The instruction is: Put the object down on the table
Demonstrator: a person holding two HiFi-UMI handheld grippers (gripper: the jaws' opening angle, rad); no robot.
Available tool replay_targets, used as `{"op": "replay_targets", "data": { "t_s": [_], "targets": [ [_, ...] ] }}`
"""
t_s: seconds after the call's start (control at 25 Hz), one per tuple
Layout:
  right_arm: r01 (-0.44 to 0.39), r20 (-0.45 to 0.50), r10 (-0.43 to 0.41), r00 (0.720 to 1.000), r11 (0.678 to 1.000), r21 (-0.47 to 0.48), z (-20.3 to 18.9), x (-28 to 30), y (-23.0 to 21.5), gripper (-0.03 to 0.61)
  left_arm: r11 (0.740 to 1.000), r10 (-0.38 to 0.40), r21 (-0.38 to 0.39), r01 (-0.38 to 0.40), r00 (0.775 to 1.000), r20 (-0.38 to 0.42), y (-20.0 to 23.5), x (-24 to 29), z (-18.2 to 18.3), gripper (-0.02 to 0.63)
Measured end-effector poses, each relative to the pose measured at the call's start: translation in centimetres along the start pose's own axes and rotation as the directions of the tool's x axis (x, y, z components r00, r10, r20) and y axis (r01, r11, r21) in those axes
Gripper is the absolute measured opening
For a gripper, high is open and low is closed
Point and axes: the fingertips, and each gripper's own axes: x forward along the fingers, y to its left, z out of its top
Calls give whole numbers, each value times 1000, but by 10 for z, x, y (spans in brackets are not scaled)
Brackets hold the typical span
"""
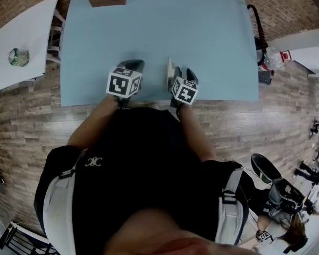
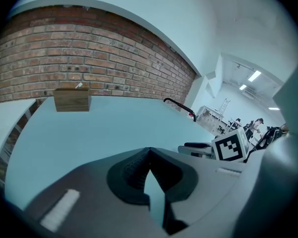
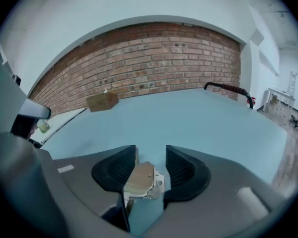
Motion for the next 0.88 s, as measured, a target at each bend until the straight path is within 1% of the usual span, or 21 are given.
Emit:
{"op": "replay_targets", "data": {
  "t_s": [0.04, 0.12, 0.2, 0.24, 0.36, 0.52, 0.6, 0.76, 0.88],
  "targets": [
    [-3, 31, 3, 1000, 1000, 5, 7, -3, 1, 187, 1000, 0, 0, 0, 1000, 4, 1, 0, 2, 0],
    [-24, 70, 23, 997, 1000, 12, 18, -10, 5, 98, 1000, -1, 1, 1, 1000, 13, 2, 0, 4, 0],
    [-38, 96, 37, 995, 999, 6, 25, -16, 12, 34, 1000, -4, 2, 4, 1000, 21, 2, 0, 6, 0],
    [-45, 107, 45, 993, 999, -2, 27, -20, 16, 15, 1000, -5, 2, 5, 1000, 25, 3, 0, 6, 0],
    [-66, 126, 67, 990, 998, -14, 34, -30, 26, 15, 1000, -12, 4, 12, 999, 32, 1, -1, 8, 0],
    [-72, 151, 73, 986, 997, -11, 51, -46, 24, 14, 1000, -28, 13, 27, 999, 30, -11, 2, 15, 0],
    [-80, 175, 80, 981, 997, -5, 57, -57, 31, 14, 999, -39, 23, 39, 999, 29, -11, 0, 13, 0],
    [-120, 240, 122, 963, 992, -25, 73, -85, 48, 14, 997, -62, 36, 61, 998, 29, -11, -1, 9, 0],
    [-159, 271, 164, 949, 986, -40, 79, -101, 56, 14, 996, -75, 45, 74, 997, 26, -16, 0, 9, 0]
  ]
}}
